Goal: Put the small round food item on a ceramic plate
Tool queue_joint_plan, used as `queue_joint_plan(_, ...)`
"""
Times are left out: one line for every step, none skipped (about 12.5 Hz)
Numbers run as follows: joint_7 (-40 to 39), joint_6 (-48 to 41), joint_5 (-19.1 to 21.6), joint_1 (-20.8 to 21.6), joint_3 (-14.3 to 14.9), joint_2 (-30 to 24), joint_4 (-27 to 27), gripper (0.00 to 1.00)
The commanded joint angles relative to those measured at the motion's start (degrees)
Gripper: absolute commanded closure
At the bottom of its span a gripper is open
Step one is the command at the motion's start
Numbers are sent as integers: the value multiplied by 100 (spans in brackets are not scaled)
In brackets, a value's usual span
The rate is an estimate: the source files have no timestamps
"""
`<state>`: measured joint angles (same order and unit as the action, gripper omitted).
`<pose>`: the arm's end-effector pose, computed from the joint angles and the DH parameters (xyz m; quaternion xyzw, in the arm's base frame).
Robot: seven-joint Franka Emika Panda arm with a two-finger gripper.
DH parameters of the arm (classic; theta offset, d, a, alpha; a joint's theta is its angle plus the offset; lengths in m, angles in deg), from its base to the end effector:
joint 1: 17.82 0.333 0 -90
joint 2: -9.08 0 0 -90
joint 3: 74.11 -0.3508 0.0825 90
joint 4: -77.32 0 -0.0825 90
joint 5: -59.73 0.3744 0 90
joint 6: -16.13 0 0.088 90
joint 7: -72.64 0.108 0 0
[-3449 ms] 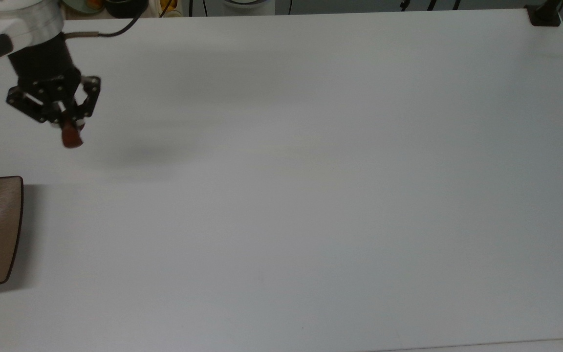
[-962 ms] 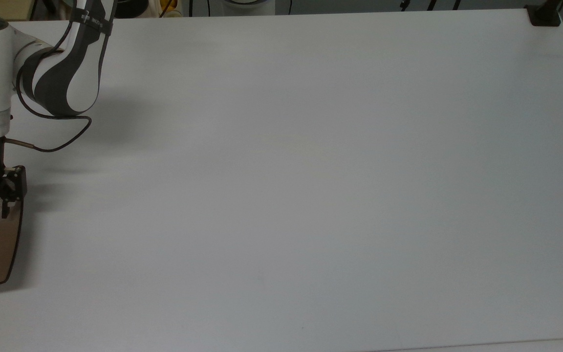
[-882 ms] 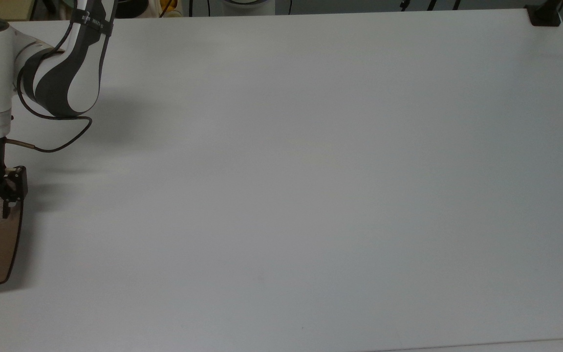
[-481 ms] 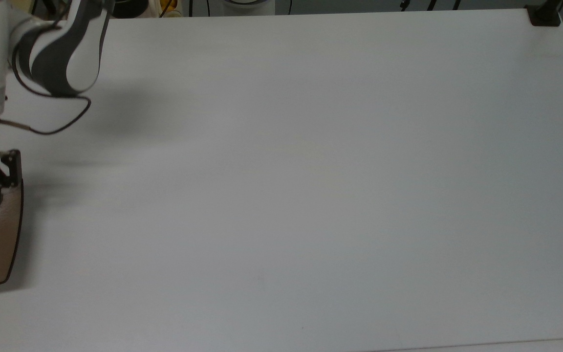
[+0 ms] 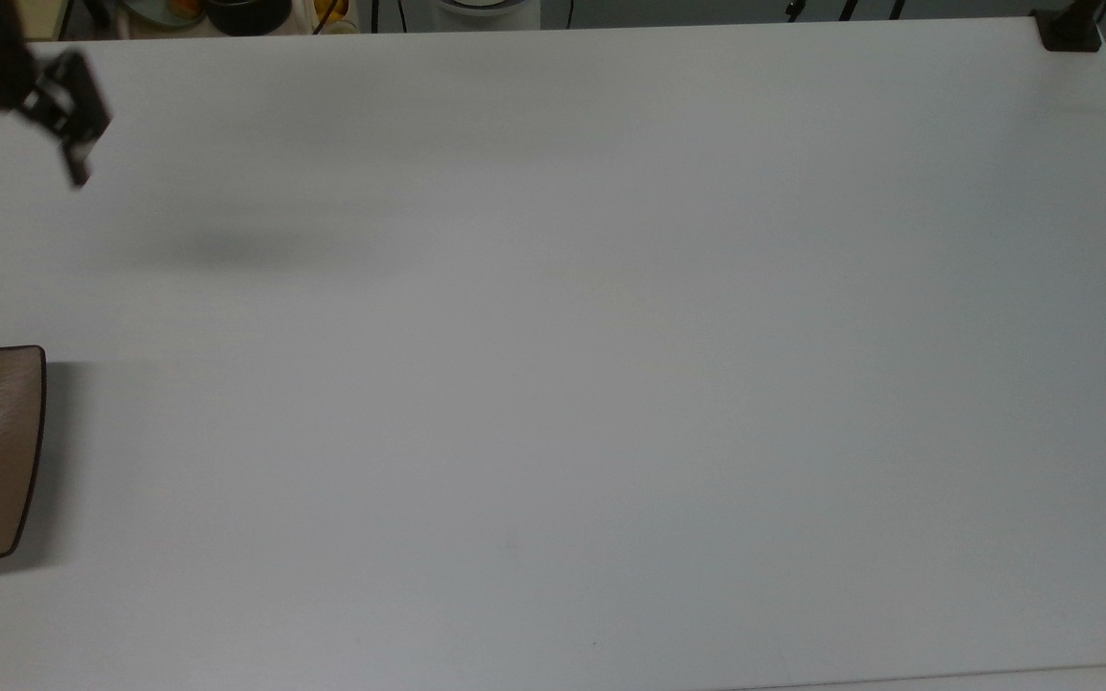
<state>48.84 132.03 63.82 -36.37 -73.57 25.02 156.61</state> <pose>0.6410 -0.2163 0.6258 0.9827 0.0312 0.1790 0.0347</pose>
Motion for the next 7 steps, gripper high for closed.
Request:
queue_joint_plan(1049,-1784,-41,657,87,-1231,517,0)
queue_joint_plan(1348,-2234,-41,877,87,-1503,578,0)
queue_joint_plan(1638,-2456,-41,1175,87,-1819,831,0)
queue_joint_plan(1928,-2475,-41,1456,130,-2075,1077,0)
queue_joint_plan(2105,-2467,-41,1798,235,-2269,1341,0)
queue_joint_plan(2107,-2458,-41,2228,462,-2349,1526,0)
queue_joint_plan(2098,-2441,-41,2424,552,-2341,1554,0)
